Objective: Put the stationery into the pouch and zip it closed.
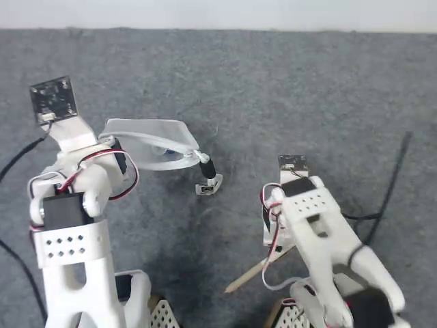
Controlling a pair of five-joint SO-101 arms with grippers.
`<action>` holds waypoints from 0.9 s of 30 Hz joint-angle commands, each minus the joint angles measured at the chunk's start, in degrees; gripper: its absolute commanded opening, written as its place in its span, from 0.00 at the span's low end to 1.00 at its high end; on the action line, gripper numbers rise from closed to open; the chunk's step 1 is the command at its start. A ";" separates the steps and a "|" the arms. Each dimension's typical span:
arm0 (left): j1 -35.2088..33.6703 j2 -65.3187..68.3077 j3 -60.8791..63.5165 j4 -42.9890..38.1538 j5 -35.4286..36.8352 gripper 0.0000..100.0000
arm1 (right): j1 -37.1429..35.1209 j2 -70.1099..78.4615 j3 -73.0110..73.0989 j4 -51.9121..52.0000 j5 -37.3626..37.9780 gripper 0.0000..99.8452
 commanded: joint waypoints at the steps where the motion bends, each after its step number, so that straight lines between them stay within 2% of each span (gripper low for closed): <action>1: -0.18 -0.09 -1.01 -1.58 -0.44 0.01 | 0.31 5.93 -2.90 -5.85 0.79 0.18; 5: -0.18 -0.09 -0.48 -1.85 -0.44 0.01 | 0.31 11.47 -2.90 -11.91 0.70 0.18; 9: -0.18 -0.09 -0.48 -1.85 -0.53 0.01 | 0.31 14.20 -3.16 -13.23 0.70 0.17; 14: -0.18 -0.09 -0.48 -1.85 -0.53 0.01 | 0.22 14.20 -3.34 -13.58 0.70 0.00; 16: -0.18 -0.09 -0.48 -1.85 -0.53 0.01 | 0.22 14.20 -3.34 -13.49 0.70 0.03; 27: -0.18 -0.09 -0.40 -1.67 -0.53 0.01 | 0.22 3.03 -6.95 -4.53 0.97 0.01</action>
